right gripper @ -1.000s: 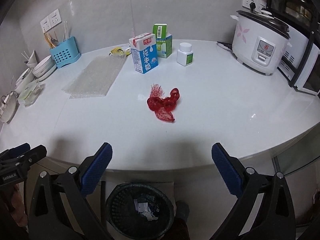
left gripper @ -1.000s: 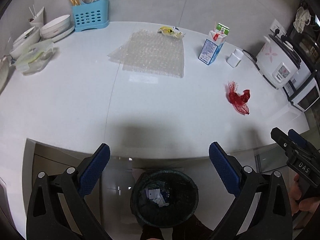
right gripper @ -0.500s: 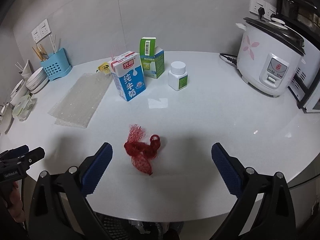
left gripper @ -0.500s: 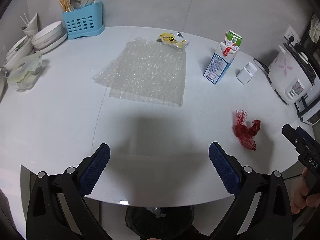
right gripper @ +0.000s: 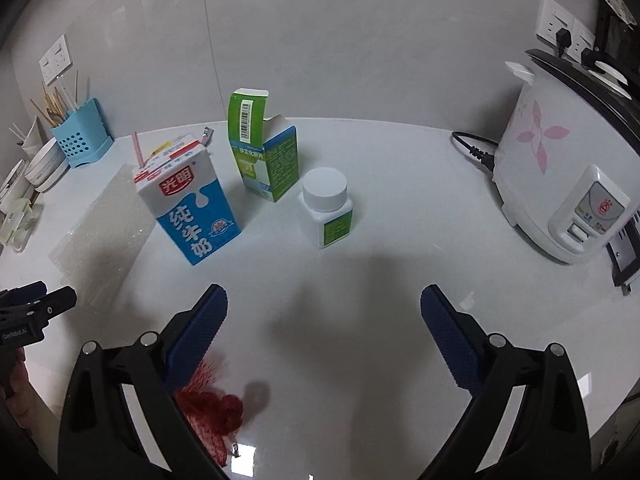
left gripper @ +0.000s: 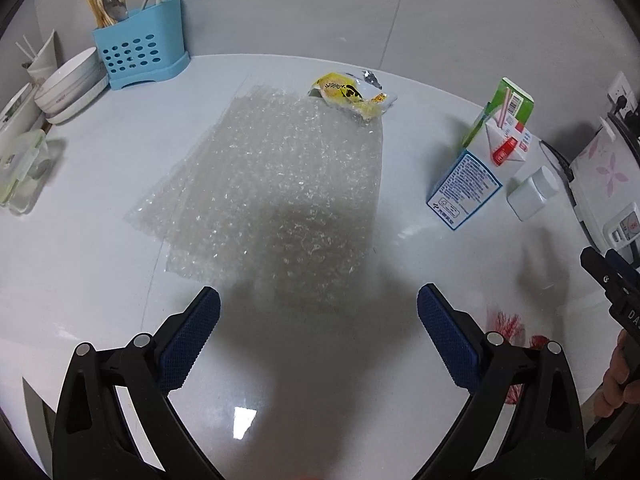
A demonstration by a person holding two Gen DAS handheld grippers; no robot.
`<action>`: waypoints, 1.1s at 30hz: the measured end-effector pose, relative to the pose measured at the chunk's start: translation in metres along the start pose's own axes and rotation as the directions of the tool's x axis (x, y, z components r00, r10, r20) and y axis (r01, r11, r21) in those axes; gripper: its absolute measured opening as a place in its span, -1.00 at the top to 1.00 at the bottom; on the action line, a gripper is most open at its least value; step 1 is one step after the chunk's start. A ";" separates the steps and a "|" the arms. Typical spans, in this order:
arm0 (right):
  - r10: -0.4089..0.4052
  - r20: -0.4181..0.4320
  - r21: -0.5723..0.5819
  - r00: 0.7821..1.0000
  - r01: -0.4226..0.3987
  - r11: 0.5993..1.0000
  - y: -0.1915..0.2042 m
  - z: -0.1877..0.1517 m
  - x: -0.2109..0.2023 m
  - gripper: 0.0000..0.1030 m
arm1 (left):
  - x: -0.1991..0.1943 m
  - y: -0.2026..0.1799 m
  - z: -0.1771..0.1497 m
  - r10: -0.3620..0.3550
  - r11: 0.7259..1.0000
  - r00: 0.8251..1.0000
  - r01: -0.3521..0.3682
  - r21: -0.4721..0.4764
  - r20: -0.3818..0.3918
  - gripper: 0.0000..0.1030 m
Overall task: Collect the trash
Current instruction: 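Grasp the white pill bottle with the right tool while the left tool grasps the bubble wrap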
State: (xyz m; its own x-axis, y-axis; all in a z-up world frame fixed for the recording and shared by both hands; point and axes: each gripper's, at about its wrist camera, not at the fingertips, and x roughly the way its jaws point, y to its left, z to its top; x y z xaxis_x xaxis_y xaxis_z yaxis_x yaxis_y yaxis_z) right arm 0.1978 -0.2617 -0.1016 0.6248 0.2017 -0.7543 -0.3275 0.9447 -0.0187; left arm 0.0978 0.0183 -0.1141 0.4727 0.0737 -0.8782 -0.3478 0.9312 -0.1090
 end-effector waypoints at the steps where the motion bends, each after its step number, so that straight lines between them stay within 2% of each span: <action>1: 0.001 -0.001 -0.004 1.000 -0.001 1.000 -0.001 0.004 0.007 -0.81 | 0.005 -0.001 0.004 0.009 1.000 1.000 -0.009 0.003 0.000 -0.88; 10: -0.010 -0.031 -0.023 0.999 0.010 1.000 -0.005 0.032 0.054 -0.67 | 0.043 -0.008 0.032 0.039 0.999 0.999 -0.038 0.035 -0.019 -0.88; 15: -0.033 -0.024 -0.023 0.999 0.033 0.999 -0.006 0.038 0.073 -0.66 | 0.061 -0.005 0.042 0.048 0.999 0.998 -0.048 0.010 -0.030 -0.88; 19: -0.029 -0.028 -0.045 0.999 0.028 0.999 -0.002 0.042 0.084 -0.66 | 0.072 -0.008 0.045 0.061 0.998 0.998 -0.060 0.029 -0.036 -0.88; 23: -0.046 -0.026 -0.052 0.999 0.045 0.998 -0.001 0.043 0.091 -0.66 | 0.081 -0.009 0.047 0.088 0.996 0.995 -0.087 0.024 -0.043 -0.86; 26: -0.045 -0.043 -0.037 0.998 0.043 0.998 -0.003 0.045 0.097 -0.52 | 0.088 -0.018 0.046 0.143 0.987 0.987 -0.137 0.078 -0.076 -0.87; 29: -0.027 -0.063 -0.020 0.998 0.026 0.999 -0.005 0.046 0.102 -0.39 | 0.086 -0.016 0.047 0.134 0.990 0.986 -0.130 0.047 -0.100 -0.76; 33: -0.014 -0.060 -0.032 0.998 0.012 0.999 -0.001 0.048 0.104 -0.28 | 0.083 -0.011 0.050 0.135 0.991 0.984 -0.134 0.017 -0.120 -0.43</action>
State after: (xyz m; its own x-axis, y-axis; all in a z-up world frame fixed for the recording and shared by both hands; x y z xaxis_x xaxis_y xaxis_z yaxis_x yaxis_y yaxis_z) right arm 0.2968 -0.2293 -0.1485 0.5854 0.1725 -0.7922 -0.3422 0.9384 -0.0485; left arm 0.1812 0.0320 -0.1625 0.3211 0.1556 -0.9342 -0.3943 0.9188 0.0175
